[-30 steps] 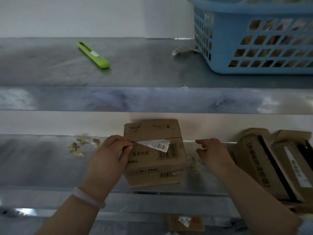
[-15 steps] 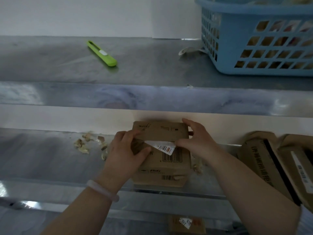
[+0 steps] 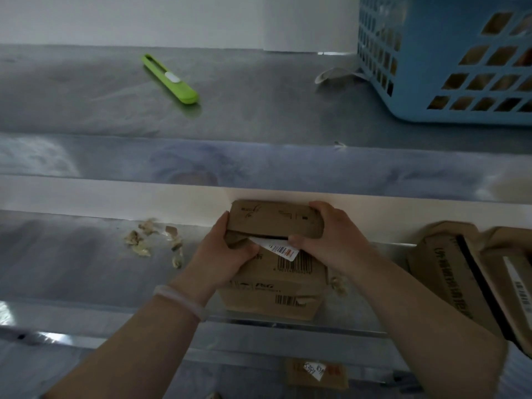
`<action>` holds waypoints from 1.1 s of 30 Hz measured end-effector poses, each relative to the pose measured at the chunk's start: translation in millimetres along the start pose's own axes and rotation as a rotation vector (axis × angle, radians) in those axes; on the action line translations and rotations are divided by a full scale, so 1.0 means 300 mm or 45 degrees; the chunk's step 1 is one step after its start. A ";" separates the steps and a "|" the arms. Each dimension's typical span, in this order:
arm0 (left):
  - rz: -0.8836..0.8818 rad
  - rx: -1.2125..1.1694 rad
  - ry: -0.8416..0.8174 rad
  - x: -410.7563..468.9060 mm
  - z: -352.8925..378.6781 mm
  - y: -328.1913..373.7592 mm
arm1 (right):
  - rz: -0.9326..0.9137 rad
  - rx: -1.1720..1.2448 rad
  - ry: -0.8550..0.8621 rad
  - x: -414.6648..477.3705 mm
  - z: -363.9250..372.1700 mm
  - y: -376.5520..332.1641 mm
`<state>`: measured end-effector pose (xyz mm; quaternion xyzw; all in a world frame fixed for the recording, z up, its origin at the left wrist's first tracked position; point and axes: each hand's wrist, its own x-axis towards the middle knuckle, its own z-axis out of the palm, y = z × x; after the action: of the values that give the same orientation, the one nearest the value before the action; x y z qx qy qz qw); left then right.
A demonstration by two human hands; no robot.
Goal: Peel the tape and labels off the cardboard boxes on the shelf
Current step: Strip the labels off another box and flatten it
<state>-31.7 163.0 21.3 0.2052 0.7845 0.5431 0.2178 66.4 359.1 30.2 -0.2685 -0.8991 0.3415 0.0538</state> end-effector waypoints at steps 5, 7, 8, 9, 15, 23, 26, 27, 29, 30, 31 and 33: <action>0.033 0.074 0.021 -0.015 -0.007 0.008 | -0.229 -0.381 0.135 -0.001 -0.027 -0.001; 0.030 0.232 0.116 -0.025 -0.007 -0.009 | -0.241 -0.389 0.166 0.014 -0.048 -0.017; 0.108 0.342 0.208 -0.031 -0.006 -0.019 | -0.231 -0.341 0.172 0.020 -0.060 -0.028; 0.253 0.482 0.307 -0.038 -0.007 -0.026 | -0.221 -0.274 0.179 0.028 -0.069 -0.035; 0.799 1.082 0.056 -0.015 -0.034 -0.041 | -0.119 0.198 0.274 0.061 -0.087 -0.021; 1.130 1.024 0.320 -0.059 -0.045 0.057 | 0.156 0.204 0.245 0.055 -0.040 0.031; 1.287 0.795 0.324 -0.134 -0.068 0.062 | 0.107 0.126 0.450 0.044 -0.032 0.033; 1.208 0.617 0.213 -0.159 -0.081 0.062 | 0.099 0.079 0.455 0.041 -0.028 0.032; 0.895 0.337 -0.003 -0.200 -0.111 0.072 | 0.114 0.025 0.401 0.036 -0.016 0.033; 0.671 0.327 -0.092 -0.207 -0.125 0.078 | 0.122 0.023 0.391 0.034 -0.011 0.034; 0.437 0.396 -0.175 -0.206 -0.136 0.082 | 0.127 0.032 0.396 0.031 -0.007 0.032; 0.155 0.569 -0.209 -0.182 -0.144 0.079 | 0.129 0.042 0.413 0.025 -0.002 0.029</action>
<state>-9.4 107.3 63.8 0.3386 0.8511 0.3497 0.1969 64.1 368.8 24.4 -0.3643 -0.8582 0.3106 0.1851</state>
